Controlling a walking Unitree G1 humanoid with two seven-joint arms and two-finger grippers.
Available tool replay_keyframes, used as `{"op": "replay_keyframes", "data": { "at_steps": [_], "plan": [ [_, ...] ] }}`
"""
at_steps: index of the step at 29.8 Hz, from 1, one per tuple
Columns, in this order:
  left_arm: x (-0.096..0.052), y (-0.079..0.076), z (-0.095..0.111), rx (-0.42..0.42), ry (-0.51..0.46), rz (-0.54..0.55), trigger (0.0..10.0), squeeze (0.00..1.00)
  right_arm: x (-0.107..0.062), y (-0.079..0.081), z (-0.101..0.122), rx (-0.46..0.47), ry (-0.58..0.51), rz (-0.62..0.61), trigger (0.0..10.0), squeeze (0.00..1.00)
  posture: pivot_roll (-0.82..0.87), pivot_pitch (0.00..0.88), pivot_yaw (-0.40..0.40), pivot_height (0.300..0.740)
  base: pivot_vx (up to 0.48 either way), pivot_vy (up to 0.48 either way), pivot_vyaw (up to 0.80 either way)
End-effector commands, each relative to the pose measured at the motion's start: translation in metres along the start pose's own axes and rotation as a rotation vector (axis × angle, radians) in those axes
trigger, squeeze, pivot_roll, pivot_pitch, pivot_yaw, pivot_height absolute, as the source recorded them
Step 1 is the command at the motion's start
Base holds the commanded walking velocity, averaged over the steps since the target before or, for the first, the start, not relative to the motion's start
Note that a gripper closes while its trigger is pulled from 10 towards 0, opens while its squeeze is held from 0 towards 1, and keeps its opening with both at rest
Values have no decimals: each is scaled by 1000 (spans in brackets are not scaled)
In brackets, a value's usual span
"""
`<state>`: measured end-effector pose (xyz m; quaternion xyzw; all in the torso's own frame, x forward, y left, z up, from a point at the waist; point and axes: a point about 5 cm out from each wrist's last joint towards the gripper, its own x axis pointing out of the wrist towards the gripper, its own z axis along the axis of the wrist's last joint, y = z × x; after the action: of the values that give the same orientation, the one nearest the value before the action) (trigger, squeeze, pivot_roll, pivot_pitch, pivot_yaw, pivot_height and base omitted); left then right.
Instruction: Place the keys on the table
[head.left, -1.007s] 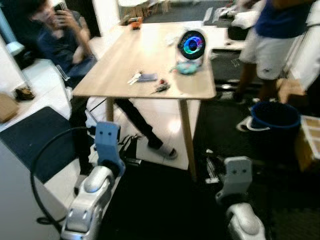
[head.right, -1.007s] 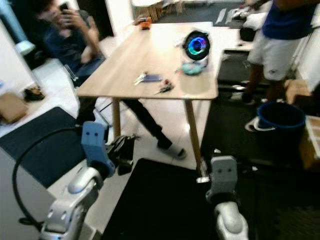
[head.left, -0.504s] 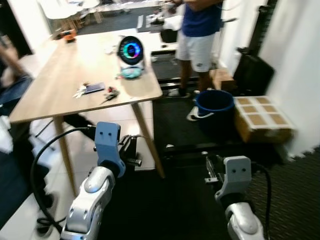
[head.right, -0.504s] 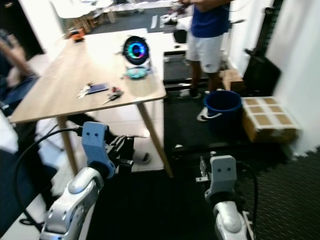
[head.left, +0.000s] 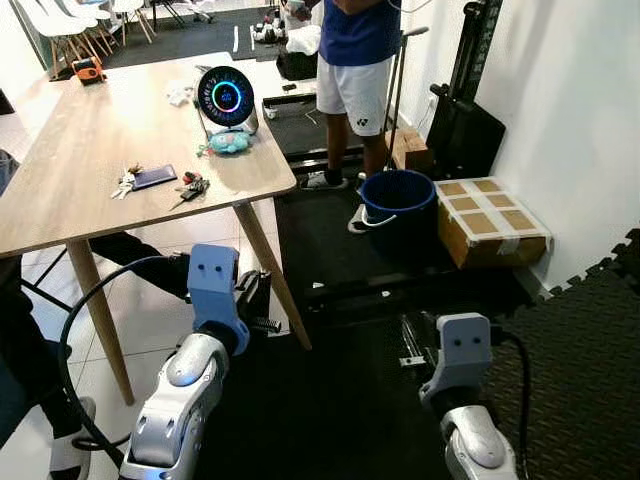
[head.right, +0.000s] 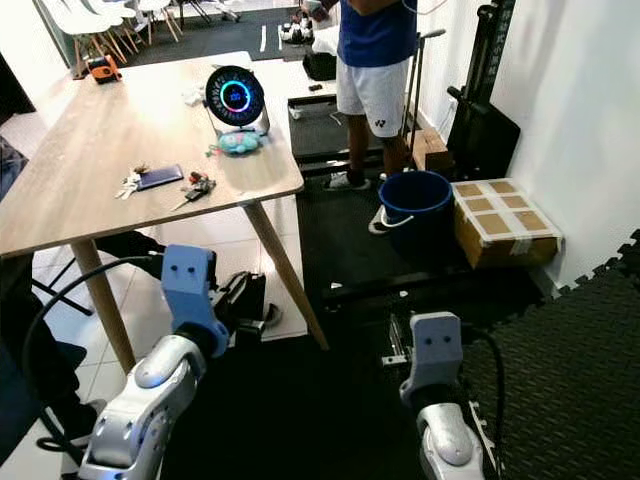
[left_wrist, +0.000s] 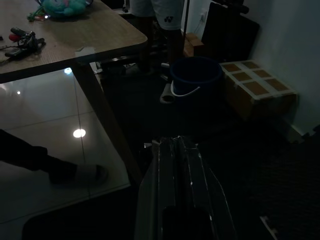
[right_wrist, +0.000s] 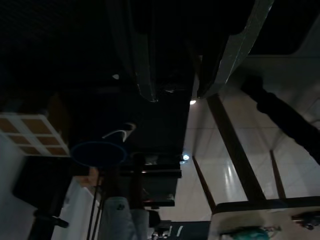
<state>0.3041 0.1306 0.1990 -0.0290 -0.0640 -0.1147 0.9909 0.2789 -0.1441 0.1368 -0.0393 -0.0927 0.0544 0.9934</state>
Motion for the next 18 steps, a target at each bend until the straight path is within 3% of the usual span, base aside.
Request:
{"op": "replay_keyframes", "data": {
  "at_steps": [1, 11, 18],
  "plan": [
    [-2, 5, 1, 25, -2, 22, 10000, 0, -2, 2, -2, 2, 8, 6, 10000, 0, 22, 197, 108, 740, 0, 0, 0],
    [1, 9, 7, 52, -24, 38, 10000, 0, 1, 3, 0, 3, 0, 11, 10000, 0, 22, 194, 104, 740, 0, 0, 0],
    [4, 3, 6, 3, -41, 54, 10000, 0, 2, -4, 1, -23, 0, 25, 10000, 0, -15, 186, 62, 740, 0, 0, 0]
  ]
}}
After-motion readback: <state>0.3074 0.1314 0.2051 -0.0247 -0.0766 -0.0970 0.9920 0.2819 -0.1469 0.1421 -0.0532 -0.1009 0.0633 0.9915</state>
